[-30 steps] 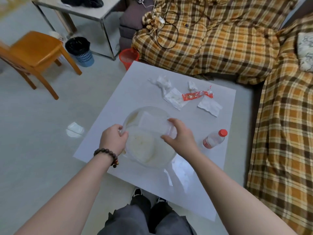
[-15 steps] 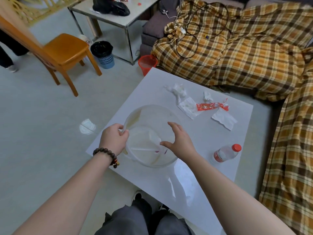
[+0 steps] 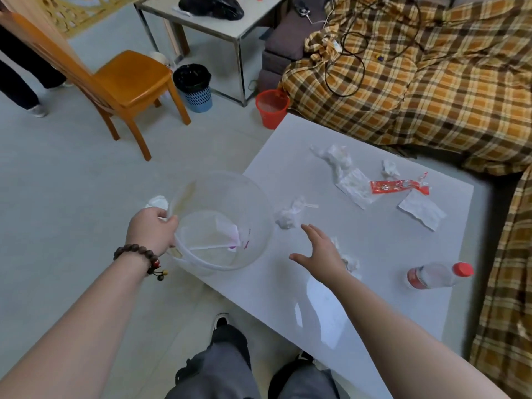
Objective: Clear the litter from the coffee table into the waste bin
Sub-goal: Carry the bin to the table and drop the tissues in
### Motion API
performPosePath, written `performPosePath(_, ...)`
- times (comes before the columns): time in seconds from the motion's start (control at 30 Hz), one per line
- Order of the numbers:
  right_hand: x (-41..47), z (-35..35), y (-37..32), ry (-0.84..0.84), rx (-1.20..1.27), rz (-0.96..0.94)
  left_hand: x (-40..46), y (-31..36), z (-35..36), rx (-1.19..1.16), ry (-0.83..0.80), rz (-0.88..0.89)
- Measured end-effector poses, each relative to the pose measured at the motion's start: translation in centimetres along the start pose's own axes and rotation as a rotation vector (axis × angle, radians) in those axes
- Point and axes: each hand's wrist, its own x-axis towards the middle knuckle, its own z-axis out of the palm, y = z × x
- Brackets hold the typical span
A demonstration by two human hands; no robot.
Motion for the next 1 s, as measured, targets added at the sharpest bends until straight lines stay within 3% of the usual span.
performPosePath(0.3, 6.3, 11.5, -3.4, -0.127, -0.052, 0.177, 9.8, -7.1, -2.8, -0.021, -0.021, -0.007)
performPosePath(0.53, 14.3, 19.4, -3.4, -0.123, -0.381, -0.067, 14.1, -11.4, -2.9, -0.074, 0.0, -0.045)
performPosePath(0.7, 17.2, 22.5, -2.1, -0.242, -0.635, -0.184, 15.8, -13.8, -2.4, -0.146, 0.006, -0.117)
performPosePath(0.87, 16.5, 22.3, -2.8, -0.221, -0.511, -0.15, 16.2, -14.2, -2.2, -0.135, 0.023, -0.114)
performPosePath(1.0, 14.4, 18.1, -5.9, -0.01, -0.275, -0.117, 15.4, -12.4, -1.9, -0.115, 0.033, -0.064)
